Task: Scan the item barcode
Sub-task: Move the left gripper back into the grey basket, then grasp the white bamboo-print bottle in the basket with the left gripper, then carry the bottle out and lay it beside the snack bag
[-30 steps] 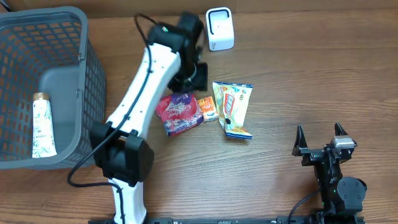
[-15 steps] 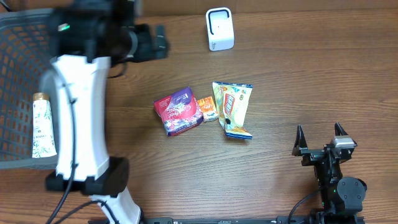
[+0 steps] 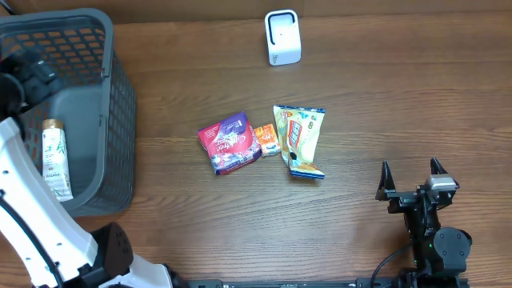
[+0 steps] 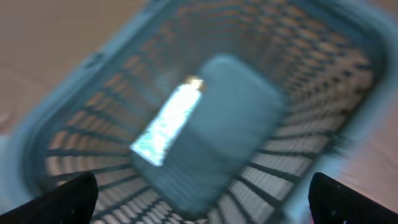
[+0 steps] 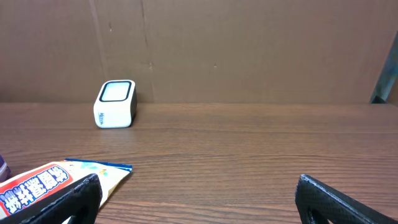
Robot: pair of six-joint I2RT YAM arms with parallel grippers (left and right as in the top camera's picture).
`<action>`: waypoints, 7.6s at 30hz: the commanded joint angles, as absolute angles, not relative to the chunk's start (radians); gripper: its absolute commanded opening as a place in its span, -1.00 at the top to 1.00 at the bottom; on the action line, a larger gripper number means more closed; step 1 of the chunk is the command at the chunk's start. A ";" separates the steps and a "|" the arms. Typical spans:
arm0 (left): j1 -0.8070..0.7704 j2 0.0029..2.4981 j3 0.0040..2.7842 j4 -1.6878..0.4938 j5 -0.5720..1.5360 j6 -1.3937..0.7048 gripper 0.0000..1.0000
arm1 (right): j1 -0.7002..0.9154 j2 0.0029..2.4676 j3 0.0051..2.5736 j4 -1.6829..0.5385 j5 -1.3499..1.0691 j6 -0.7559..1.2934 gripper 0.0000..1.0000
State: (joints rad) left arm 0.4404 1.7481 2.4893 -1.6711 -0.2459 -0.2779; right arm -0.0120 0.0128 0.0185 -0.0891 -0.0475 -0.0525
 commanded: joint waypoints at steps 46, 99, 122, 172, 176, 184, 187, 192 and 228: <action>0.570 2.205 2.119 -1.326 -0.213 0.015 -1.00 | -0.009 0.003 0.008 -0.082 -0.046 -0.050 -1.00; 0.634 2.205 1.723 -1.013 -0.175 0.292 -0.97 | -0.009 0.003 0.008 -0.082 -0.046 -0.050 -1.00; 0.625 2.204 1.727 -1.129 -0.076 0.246 0.91 | -0.009 0.003 0.008 -0.082 -0.046 -0.050 -1.00; 0.142 2.148 3.013 -1.689 1.000 -0.036 0.92 | -0.009 0.003 0.008 -0.082 -0.046 -0.050 -1.00; -0.060 2.148 2.968 -1.690 0.716 -0.094 0.92 | -0.009 0.003 0.008 -0.082 -0.046 -0.050 -1.00; -0.344 2.149 2.702 -1.689 0.233 -0.344 0.91 | -0.009 0.003 0.008 -0.082 -0.046 -0.050 -1.00; -0.390 2.149 2.562 -1.688 0.131 -0.445 0.91 | -0.009 0.003 0.008 -0.082 -0.046 -0.050 -1.00; -0.427 2.149 2.338 -1.608 0.123 -0.562 0.91 | -0.009 0.003 0.008 -0.082 -0.046 -0.050 -1.00; -0.390 2.144 2.041 -1.423 0.131 -0.530 0.26 | -0.009 0.003 0.008 -0.082 -0.046 -0.050 -1.00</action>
State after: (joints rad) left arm -0.4351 2.1860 1.9175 -1.3716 0.1410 -0.5854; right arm -0.0124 0.0128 0.0185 -0.0891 -0.0475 -0.0521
